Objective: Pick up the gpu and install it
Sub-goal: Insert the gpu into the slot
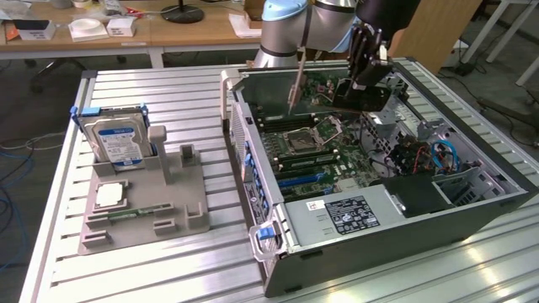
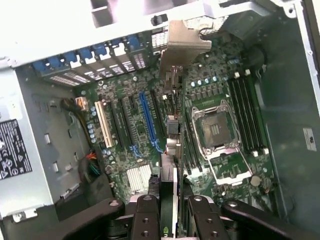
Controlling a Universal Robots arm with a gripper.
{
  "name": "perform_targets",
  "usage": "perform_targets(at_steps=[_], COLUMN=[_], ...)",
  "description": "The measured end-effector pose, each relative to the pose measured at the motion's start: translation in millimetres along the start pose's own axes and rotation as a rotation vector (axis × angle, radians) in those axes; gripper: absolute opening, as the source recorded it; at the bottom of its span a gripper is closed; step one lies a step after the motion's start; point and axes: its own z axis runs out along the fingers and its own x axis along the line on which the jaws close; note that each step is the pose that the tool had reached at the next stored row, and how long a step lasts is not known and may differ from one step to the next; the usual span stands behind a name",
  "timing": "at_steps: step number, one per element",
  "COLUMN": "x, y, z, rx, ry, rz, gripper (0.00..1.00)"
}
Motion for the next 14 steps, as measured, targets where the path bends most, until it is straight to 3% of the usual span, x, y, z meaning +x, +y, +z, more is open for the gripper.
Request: perform_targets(at_steps=[14], x=[0.1], y=[0.0], z=[1.1], rx=[0.0019], ry=[0.0048], rz=[-0.208], gripper=[0.27])
